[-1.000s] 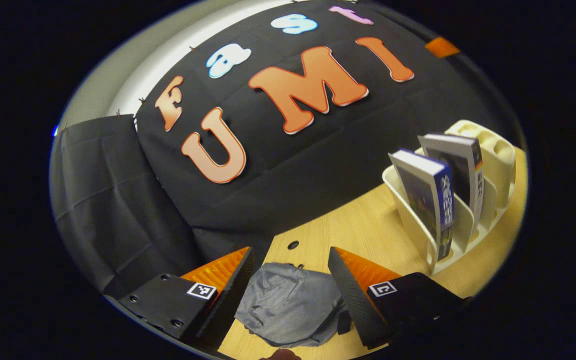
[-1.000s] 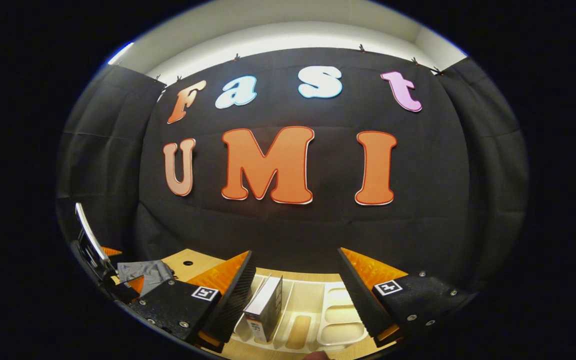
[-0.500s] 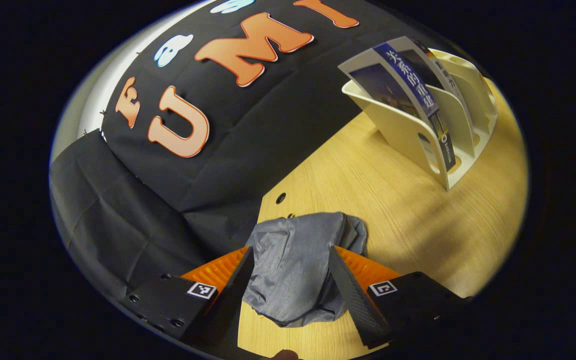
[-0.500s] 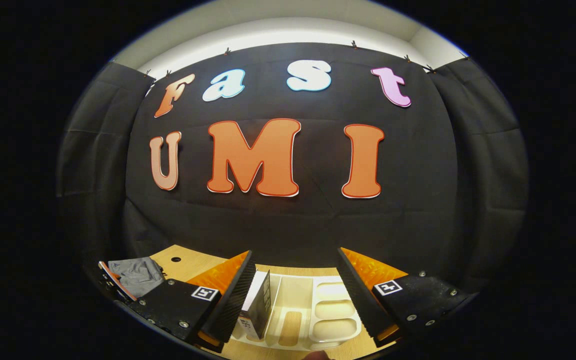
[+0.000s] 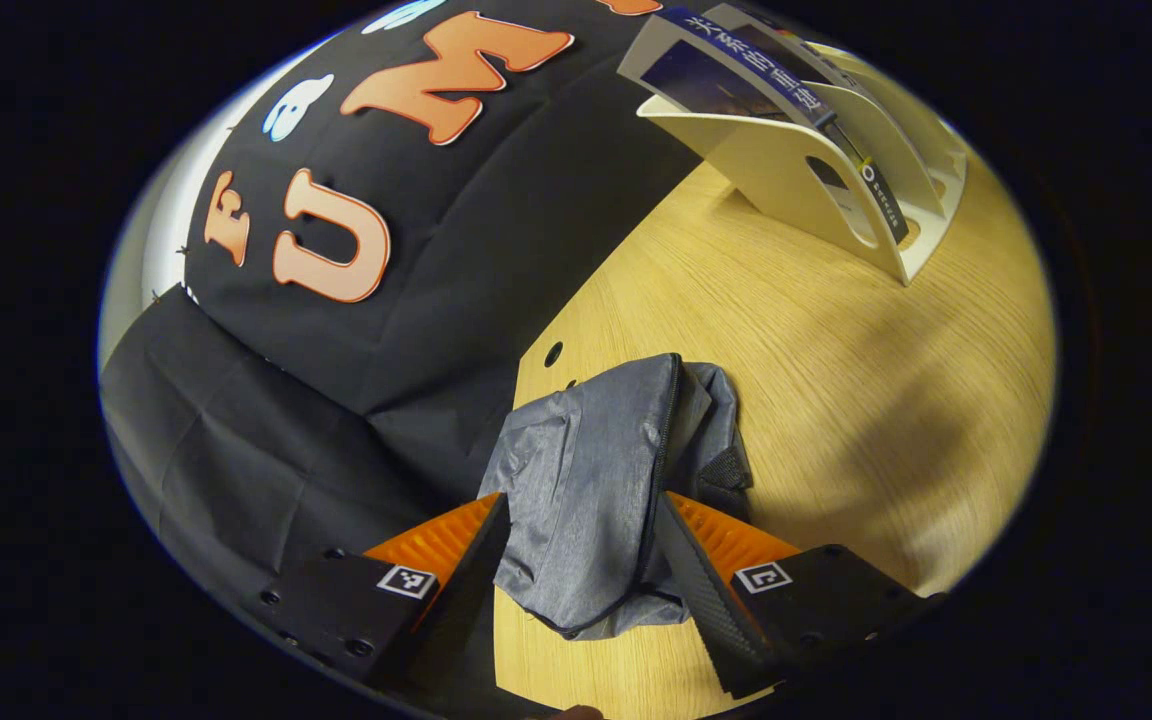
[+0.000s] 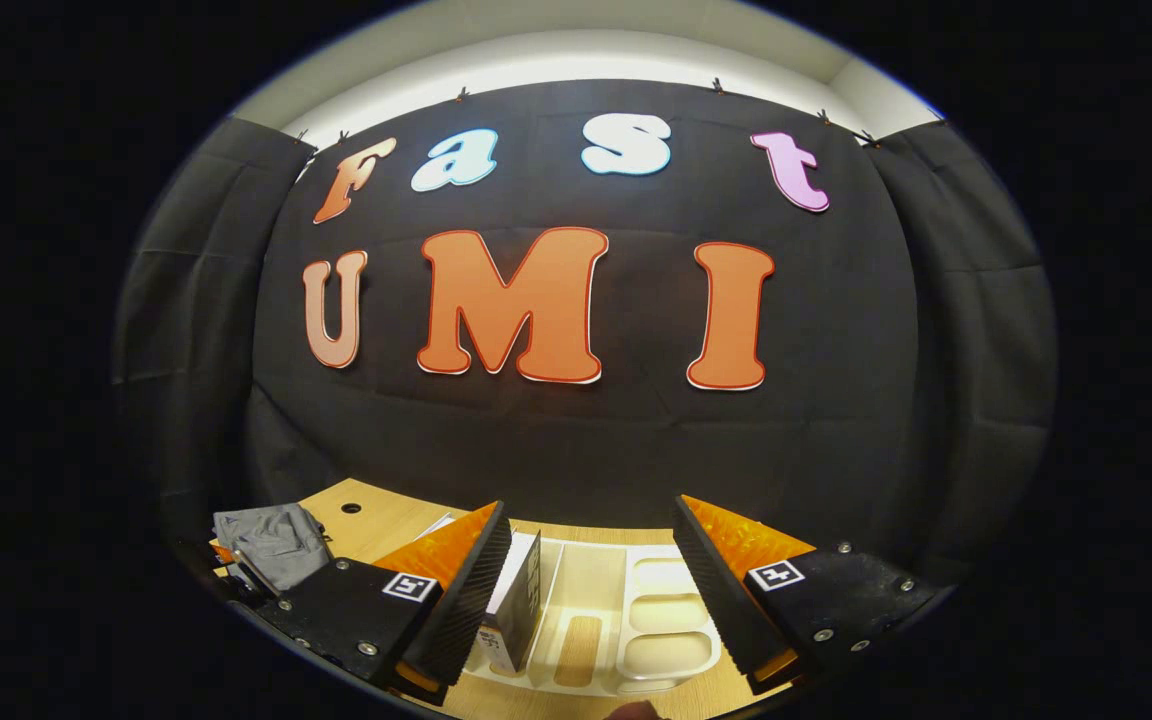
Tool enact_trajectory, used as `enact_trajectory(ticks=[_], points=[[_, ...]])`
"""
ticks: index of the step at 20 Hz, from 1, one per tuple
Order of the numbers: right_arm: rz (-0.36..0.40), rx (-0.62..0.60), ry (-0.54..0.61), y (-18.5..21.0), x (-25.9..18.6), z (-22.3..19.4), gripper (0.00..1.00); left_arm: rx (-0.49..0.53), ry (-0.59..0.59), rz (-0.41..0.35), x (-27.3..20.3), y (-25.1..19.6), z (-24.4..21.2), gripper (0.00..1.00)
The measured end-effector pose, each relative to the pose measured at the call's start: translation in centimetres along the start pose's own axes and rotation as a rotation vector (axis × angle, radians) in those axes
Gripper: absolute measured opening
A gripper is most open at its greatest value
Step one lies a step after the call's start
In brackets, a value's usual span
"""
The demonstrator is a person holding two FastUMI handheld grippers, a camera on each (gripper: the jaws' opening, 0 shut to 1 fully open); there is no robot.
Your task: Open the schoolbag, grab two books from the bookshelf and put them into the schoolbag.
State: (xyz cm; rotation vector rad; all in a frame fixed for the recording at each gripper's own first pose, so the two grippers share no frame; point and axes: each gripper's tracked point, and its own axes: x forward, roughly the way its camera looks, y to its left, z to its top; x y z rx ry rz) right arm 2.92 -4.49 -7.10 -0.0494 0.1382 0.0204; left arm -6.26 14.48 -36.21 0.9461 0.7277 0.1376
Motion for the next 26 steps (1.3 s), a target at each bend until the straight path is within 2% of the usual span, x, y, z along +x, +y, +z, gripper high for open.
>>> enact_trajectory(ticks=[4, 5, 9, 12, 14, 15, 18, 20, 22, 26], points=[[-0.018, 0.004, 0.008, 0.0, -0.1, -0.3, 0.97, 0.030, 0.039, 0.020, 1.3, 0.5, -1.2, 0.91], [-0.027, 0.004, 0.011, 0.0, 0.0, -0.5, 0.97, 0.024, 0.035, 0.021, 1.5, 0.7, -1.3, 0.86], [-0.055, 0.029, 0.029, 1.3, -0.3, -0.6, 0.97, 0.051, -0.031, 0.056, 1.8, 3.5, -0.5, 0.84], [-0.070, 0.017, 0.037, 2.7, -0.1, -0.4, 0.97, 0.053, -0.056, 0.022, 2.8, 4.9, -0.3, 0.80], [-0.060, 0.027, 0.059, 4.3, 0.2, -0.7, 0.97, 0.037, -0.051, -0.039, 4.0, 4.8, -0.5, 0.71], [-0.054, 0.028, 0.068, 5.1, 0.4, -0.7, 0.97, 0.030, -0.048, -0.059, 4.6, 5.0, -0.6, 0.70], [-0.032, 0.005, 0.091, 7.8, 1.4, -0.3, 0.97, -0.016, -0.043, -0.169, 5.6, 4.9, -0.9, 0.42], [-0.026, -0.011, 0.100, 8.7, 2.0, 0.0, 0.97, -0.042, -0.056, -0.204, 5.6, 5.6, -0.7, 0.22], [-0.024, -0.030, 0.114, 9.5, 2.7, 0.2, 0.97, -0.070, -0.059, -0.258, 5.4, 6.2, -0.6, 0.14], [0.007, -0.068, 0.175, 11.1, 4.4, -0.3, 0.97, -0.107, -0.072, -0.347, 5.0, 8.2, 0.1, 0.11]])
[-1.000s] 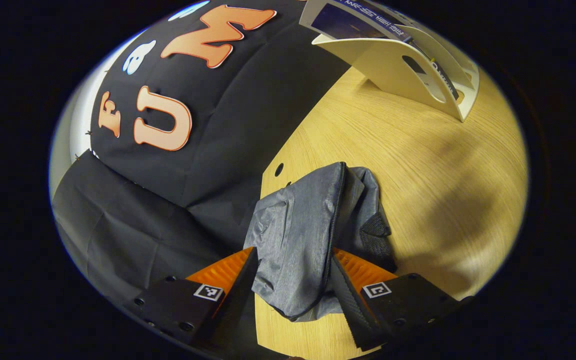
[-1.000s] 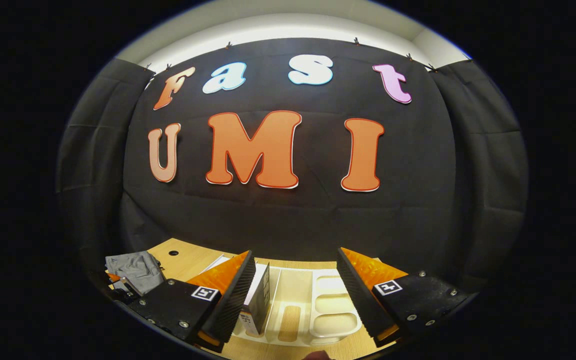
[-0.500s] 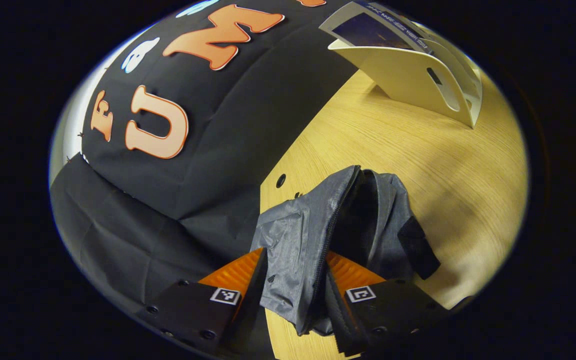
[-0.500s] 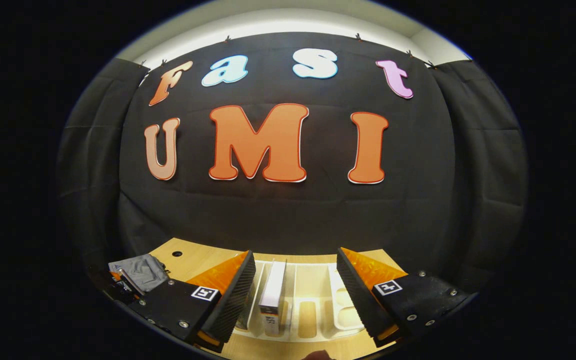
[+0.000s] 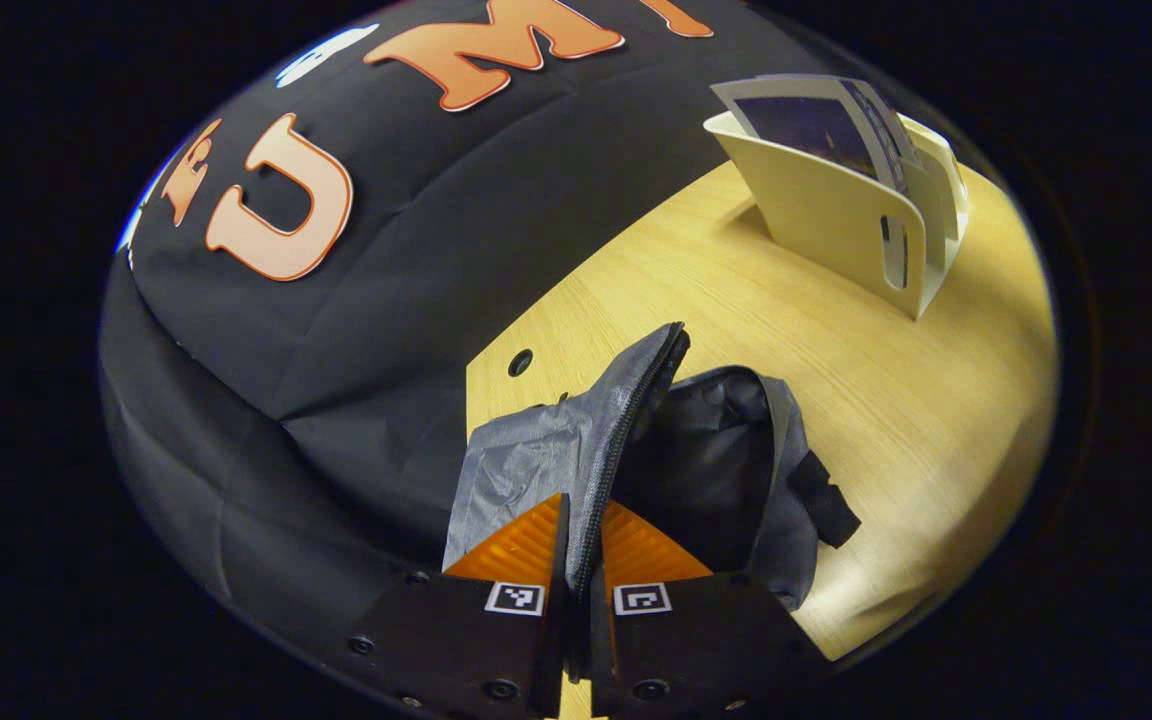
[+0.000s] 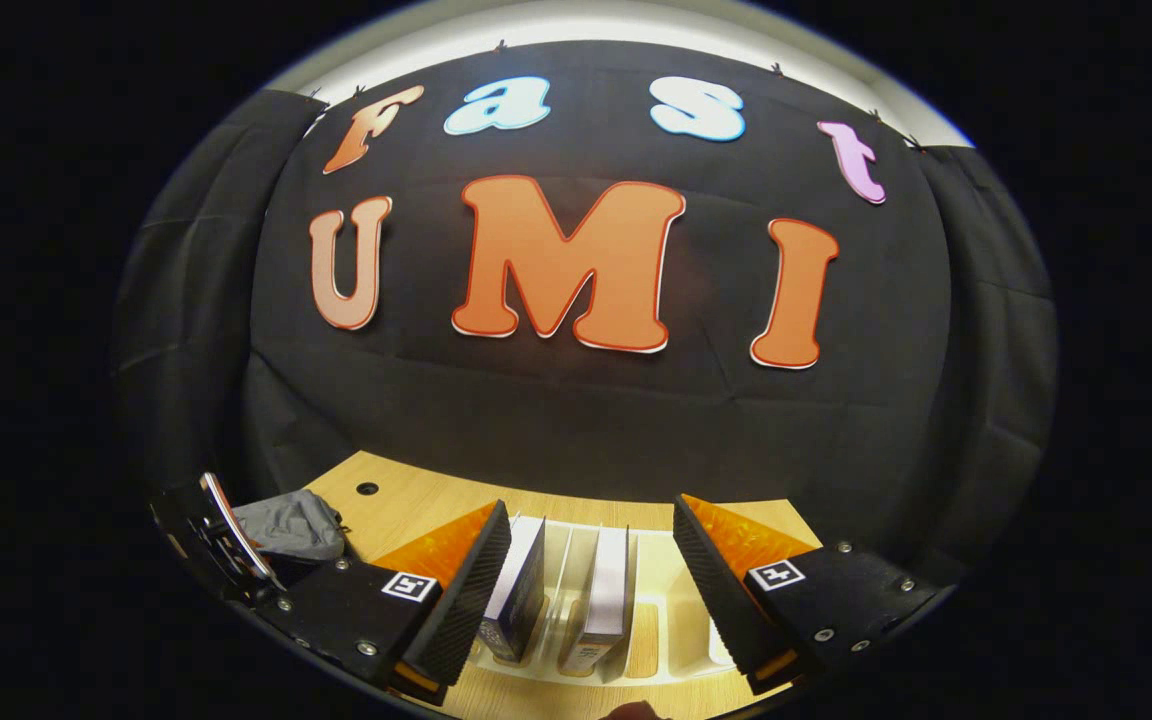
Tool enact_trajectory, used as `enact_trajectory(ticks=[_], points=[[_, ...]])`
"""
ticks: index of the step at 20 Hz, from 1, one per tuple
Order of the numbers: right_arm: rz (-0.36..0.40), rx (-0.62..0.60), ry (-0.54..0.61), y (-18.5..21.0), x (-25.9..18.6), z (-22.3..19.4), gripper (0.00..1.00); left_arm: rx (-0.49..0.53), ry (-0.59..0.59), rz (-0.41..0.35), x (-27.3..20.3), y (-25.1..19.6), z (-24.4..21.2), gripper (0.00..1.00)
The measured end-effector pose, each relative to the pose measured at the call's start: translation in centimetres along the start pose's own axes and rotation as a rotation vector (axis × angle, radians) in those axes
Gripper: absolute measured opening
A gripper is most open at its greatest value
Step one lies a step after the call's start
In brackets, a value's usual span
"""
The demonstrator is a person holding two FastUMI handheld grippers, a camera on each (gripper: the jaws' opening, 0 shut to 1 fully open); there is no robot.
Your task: Open the schoolbag, grab two books from the bookshelf and put them into the schoolbag.
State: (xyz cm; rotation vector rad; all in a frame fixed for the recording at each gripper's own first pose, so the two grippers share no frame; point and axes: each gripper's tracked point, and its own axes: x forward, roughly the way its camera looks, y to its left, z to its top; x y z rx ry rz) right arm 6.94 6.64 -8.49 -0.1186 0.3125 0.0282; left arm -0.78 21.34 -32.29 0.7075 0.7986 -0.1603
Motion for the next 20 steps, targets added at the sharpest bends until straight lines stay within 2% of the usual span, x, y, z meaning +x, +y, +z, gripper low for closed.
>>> enact_trajectory(ticks=[7, 13, 16, 20], points=[[0.044, -0.059, 0.101, 2.3, 2.3, -0.4, 0.98, -0.070, 0.002, -0.152, -0.6, 3.3, 1.6, 0.07], [0.116, -0.042, 0.269, 5.1, 4.7, -2.3, 0.98, -0.171, 0.032, -0.350, -0.8, 4.8, 2.7, 0.06], [0.106, -0.018, 0.358, 5.6, 6.1, -3.4, 0.98, -0.228, 0.054, -0.431, -0.8, 5.6, 2.9, 0.06], [0.070, -0.096, 0.446, 5.6, 7.2, -4.6, 0.98, -0.253, 0.064, -0.516, -0.9, 7.3, 3.7, 0.06]])
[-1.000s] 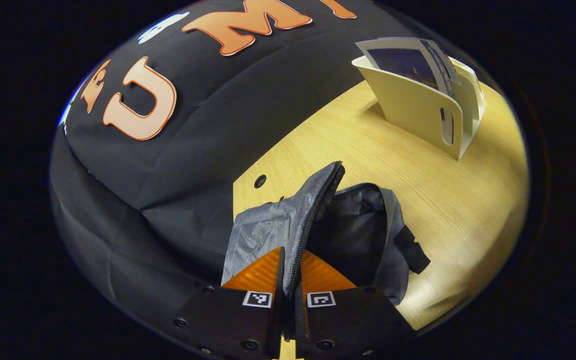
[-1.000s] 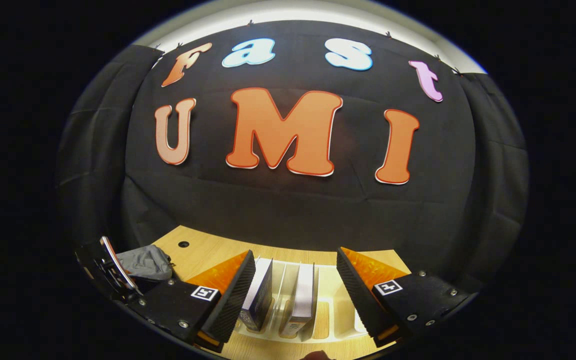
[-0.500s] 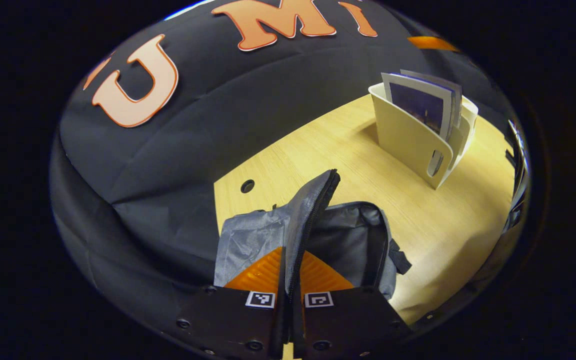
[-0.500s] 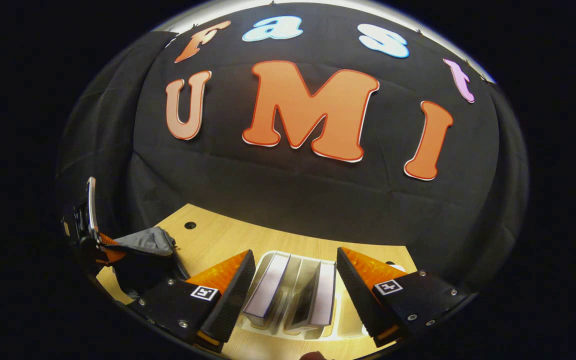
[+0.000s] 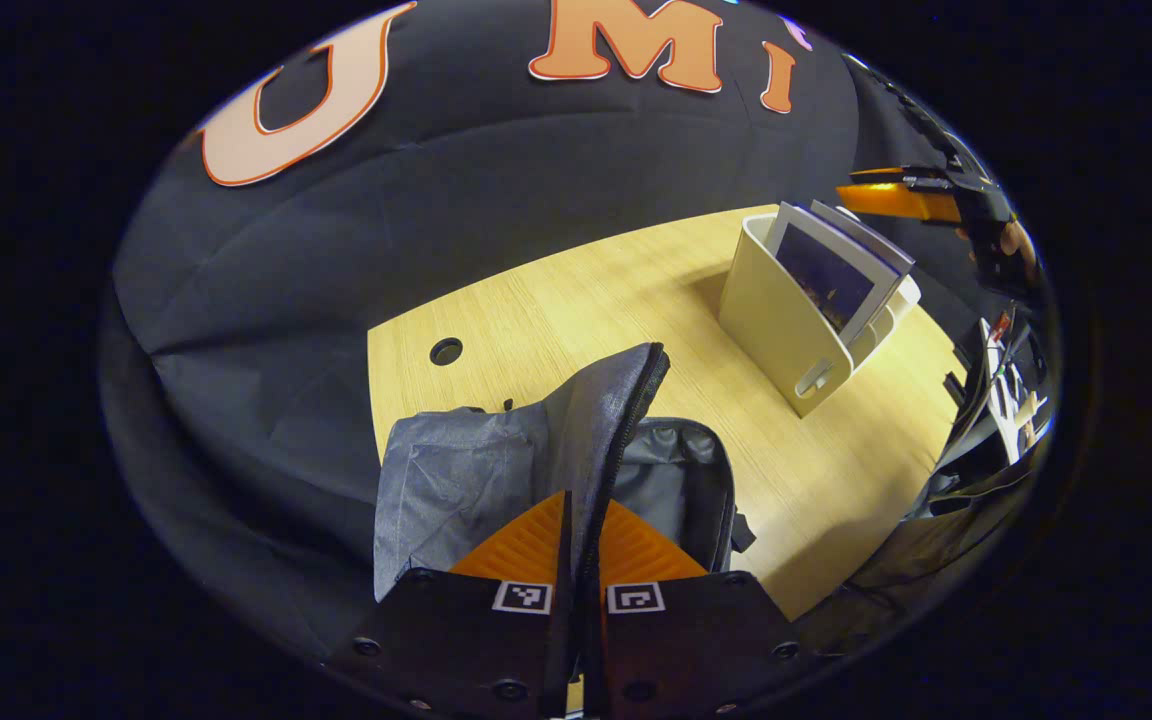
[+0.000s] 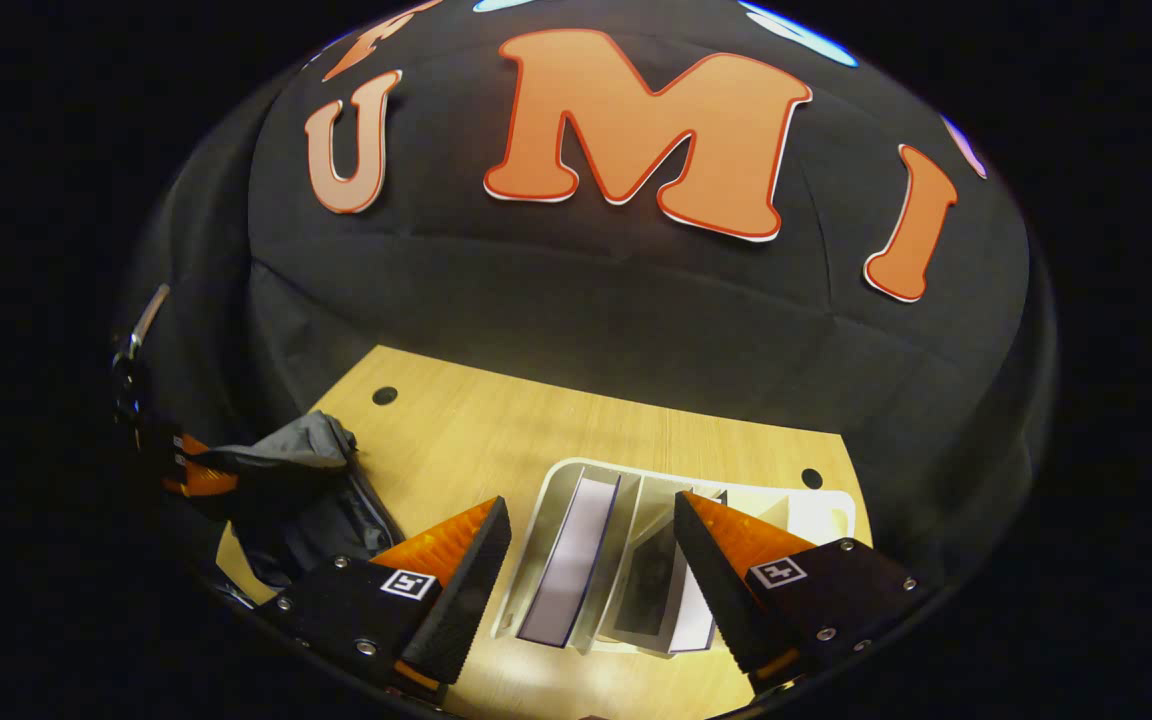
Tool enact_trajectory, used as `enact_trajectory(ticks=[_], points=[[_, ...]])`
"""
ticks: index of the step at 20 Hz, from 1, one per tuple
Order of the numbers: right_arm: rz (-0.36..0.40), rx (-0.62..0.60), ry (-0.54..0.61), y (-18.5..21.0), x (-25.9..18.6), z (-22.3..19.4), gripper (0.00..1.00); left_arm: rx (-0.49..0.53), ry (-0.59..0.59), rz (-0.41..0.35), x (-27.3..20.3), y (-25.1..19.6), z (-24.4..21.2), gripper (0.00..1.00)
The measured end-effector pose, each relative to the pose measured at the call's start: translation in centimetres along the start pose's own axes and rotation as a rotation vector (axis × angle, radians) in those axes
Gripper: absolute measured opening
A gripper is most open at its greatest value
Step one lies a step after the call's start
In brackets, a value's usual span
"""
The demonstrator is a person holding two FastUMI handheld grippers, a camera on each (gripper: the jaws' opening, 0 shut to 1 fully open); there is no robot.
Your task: Open the schoolbag, grab two books from the bookshelf and put them into the schoolbag.
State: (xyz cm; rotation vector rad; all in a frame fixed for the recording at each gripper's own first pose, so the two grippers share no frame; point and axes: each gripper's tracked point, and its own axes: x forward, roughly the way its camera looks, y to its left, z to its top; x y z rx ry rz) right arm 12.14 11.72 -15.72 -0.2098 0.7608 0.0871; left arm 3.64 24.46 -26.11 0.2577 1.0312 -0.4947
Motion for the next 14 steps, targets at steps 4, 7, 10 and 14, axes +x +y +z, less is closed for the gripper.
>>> enact_trajectory(ticks=[4, 7, 10, 14], points=[[-0.006, 0.039, 0.096, 0.8, 1.7, -0.5, 0.98, 0.014, 0.030, -0.071, -0.9, 1.2, 0.9, 0.06], [-0.025, 0.091, 0.215, 0.8, 3.1, -2.2, 0.95, 0.031, 0.060, -0.110, -1.0, 1.7, 1.3, 0.06], [-0.013, 0.116, 0.342, 1.4, 4.3, -4.0, 0.89, 0.055, 0.098, -0.118, -0.5, 2.5, 1.3, 0.06], [-0.038, 0.120, 0.487, 1.3, 4.8, -5.5, 0.63, 0.072, 0.118, -0.156, 0.1, 2.3, 1.3, 0.06]])
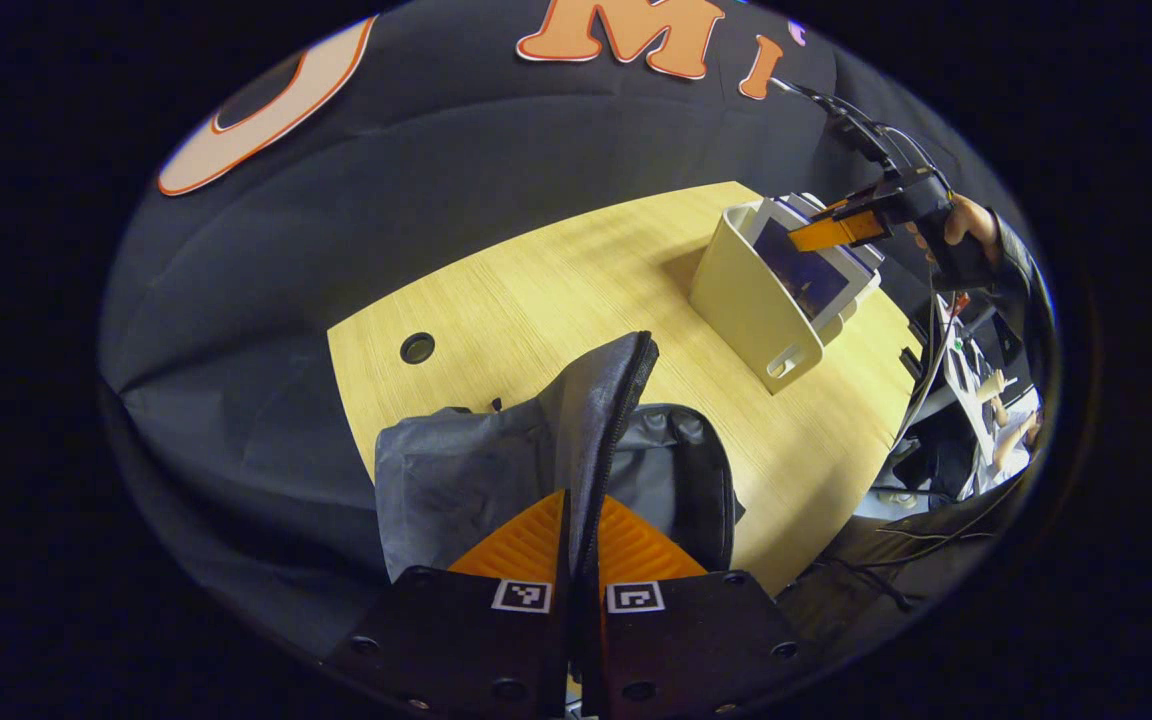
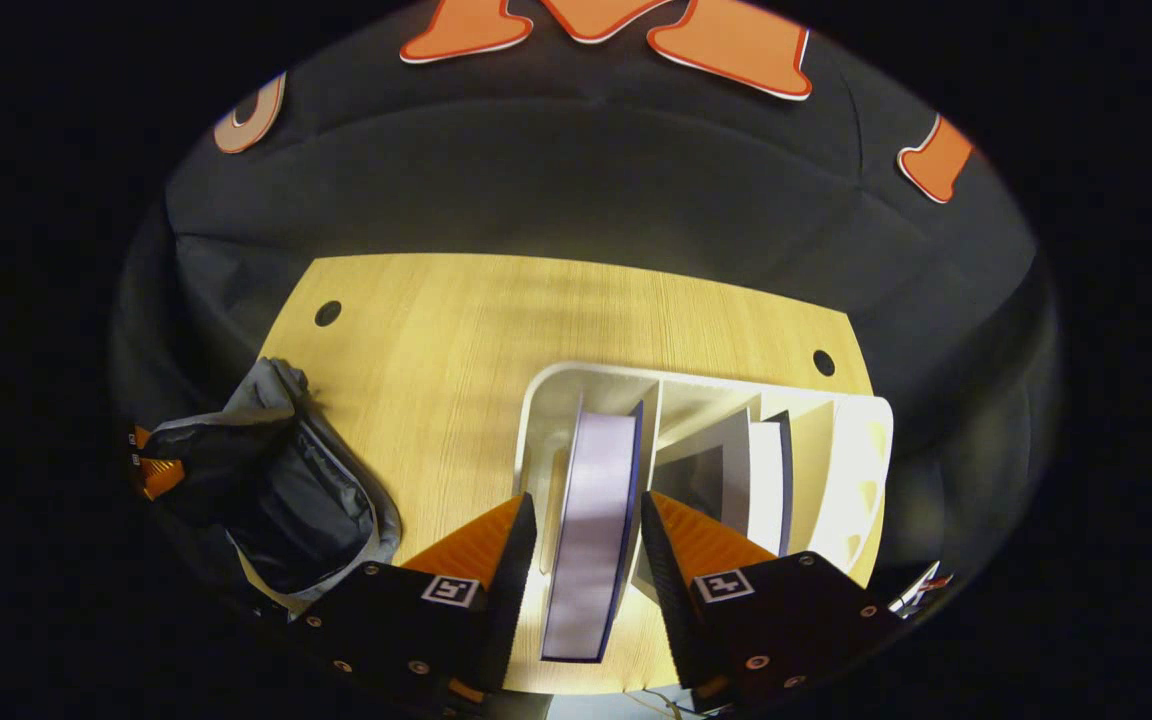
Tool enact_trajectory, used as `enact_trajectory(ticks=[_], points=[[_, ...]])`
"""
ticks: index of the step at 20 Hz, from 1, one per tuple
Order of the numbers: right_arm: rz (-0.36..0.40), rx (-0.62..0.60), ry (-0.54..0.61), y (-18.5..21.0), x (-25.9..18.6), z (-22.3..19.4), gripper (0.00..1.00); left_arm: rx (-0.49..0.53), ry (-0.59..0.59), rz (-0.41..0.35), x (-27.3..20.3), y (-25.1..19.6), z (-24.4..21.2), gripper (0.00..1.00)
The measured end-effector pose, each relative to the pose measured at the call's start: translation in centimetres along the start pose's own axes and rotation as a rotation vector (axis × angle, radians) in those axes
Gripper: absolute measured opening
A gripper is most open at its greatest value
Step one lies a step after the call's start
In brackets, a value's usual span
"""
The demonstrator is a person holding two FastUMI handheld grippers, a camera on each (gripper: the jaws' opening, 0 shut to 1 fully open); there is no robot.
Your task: Open the schoolbag, grab two books from the bookshelf and put them into the schoolbag.
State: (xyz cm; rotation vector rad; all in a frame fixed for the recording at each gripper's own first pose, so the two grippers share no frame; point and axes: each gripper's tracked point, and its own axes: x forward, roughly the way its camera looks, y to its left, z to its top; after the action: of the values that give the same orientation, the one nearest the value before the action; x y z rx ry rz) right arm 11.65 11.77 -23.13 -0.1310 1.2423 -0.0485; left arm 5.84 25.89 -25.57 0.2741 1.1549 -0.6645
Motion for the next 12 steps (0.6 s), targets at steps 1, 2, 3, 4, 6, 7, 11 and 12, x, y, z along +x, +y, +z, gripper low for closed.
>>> enact_trajectory(ticks=[1, 2, 3, 4, 6, 7, 11, 12], points=[[-0.001, 0.011, 0.032, 0.1, 0.5, -0.7, 0.57, 0.011, 0.002, -0.003, 0.0, 0.0, -0.1, 0.06], [0.005, 0.020, 0.075, 0.2, 0.8, -1.3, 0.54, 0.015, 0.003, -0.005, 0.0, 0.0, 0.0, 0.06], [0.015, 0.025, 0.110, 0.3, 1.1, -1.8, 0.48, 0.018, 0.003, -0.004, 0.0, 0.0, 0.0, 0.06], [0.020, 0.028, 0.146, 0.2, 1.4, -2.1, 0.46, 0.012, 0.002, -0.005, 0.1, 0.0, 0.0, 0.06], [0.040, 0.057, 0.176, 0.6, 1.3, -2.0, 0.34, -0.002, 0.003, -0.005, 0.3, -0.1, -0.4, 0.06], [0.044, 0.077, 0.192, 0.6, 0.9, -2.2, 0.38, -0.010, 0.004, -0.003, 0.5, -0.1, -0.5, 0.06], [0.063, 0.096, 0.172, -0.7, -1.2, -1.9, 0.34, -0.044, 0.006, -0.001, 1.0, -0.5, -1.1, 0.06], [0.073, 0.108, 0.157, -1.1, -2.2, -1.8, 0.34, -0.046, 0.008, 0.003, 1.0, -0.5, -1.2, 0.06]])
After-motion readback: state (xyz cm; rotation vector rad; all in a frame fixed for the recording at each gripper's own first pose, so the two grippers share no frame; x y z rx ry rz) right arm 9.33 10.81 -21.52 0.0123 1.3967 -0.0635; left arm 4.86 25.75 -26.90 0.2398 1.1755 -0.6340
